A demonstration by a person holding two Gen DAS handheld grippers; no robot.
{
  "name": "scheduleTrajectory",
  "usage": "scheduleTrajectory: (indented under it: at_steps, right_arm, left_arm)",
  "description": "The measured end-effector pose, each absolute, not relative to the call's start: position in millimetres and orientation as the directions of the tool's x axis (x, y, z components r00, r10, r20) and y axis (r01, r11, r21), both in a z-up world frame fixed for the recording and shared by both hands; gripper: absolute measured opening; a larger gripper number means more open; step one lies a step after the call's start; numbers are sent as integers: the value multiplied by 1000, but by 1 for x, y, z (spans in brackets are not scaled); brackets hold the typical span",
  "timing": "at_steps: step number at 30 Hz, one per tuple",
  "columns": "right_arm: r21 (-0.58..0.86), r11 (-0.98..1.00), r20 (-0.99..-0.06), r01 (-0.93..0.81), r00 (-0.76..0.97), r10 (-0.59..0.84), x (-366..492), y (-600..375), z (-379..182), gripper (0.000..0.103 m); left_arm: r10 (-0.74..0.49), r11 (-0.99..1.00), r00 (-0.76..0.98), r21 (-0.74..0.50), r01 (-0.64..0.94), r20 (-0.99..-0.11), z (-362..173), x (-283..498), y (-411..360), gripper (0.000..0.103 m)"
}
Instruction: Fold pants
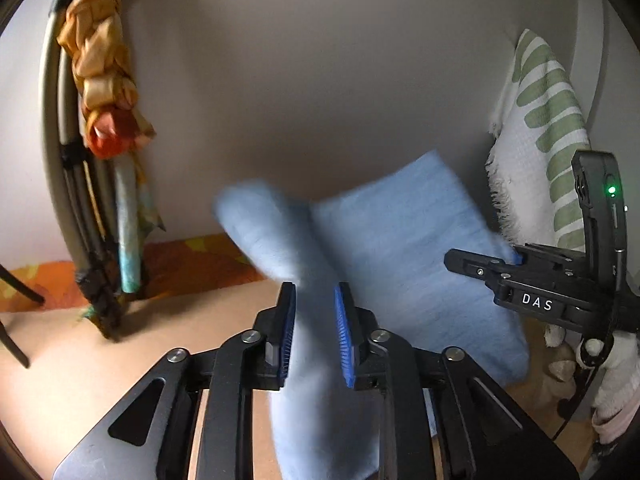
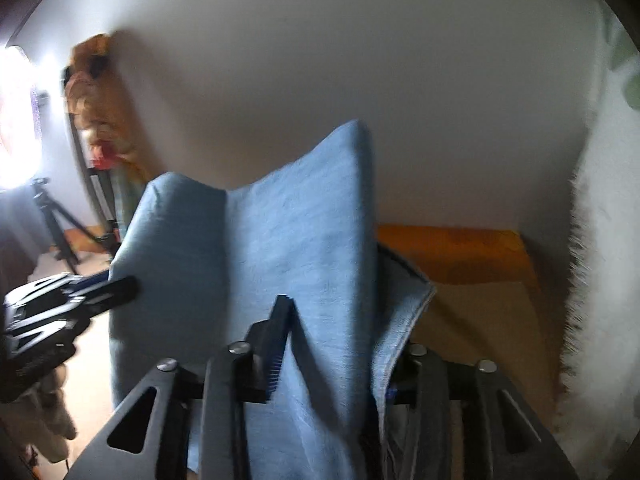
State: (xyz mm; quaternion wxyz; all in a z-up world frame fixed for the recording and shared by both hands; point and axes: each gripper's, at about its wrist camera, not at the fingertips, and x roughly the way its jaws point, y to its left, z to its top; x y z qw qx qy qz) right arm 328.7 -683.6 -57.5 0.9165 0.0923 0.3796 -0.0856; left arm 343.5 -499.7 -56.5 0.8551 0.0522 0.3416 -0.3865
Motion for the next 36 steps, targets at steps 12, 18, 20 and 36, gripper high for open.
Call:
scheduleTrajectory:
  at_steps: [12,18,20,36]
  right_arm:
    - [103,962,-618,253,774,-138,245,-672,-14,59]
    - [89,970,-558,225,818,-138,190,-637,18,72]
    - [83,973,-543,213,829,-135,174,-627,26,78]
    - [-9,982,-473,187,865,-169,93,-544,42,102]
  left_arm:
    - [-676,672,484,-196,714,-556,-16,298,-445,43]
    - [-698,666,499,-209,716,-513,9,258,-417,56]
    - [-700,668,514,-199,717,-496,16,243,-403,61]
    - [-690,682,551,-166,712,-468,36,163,-340,80]
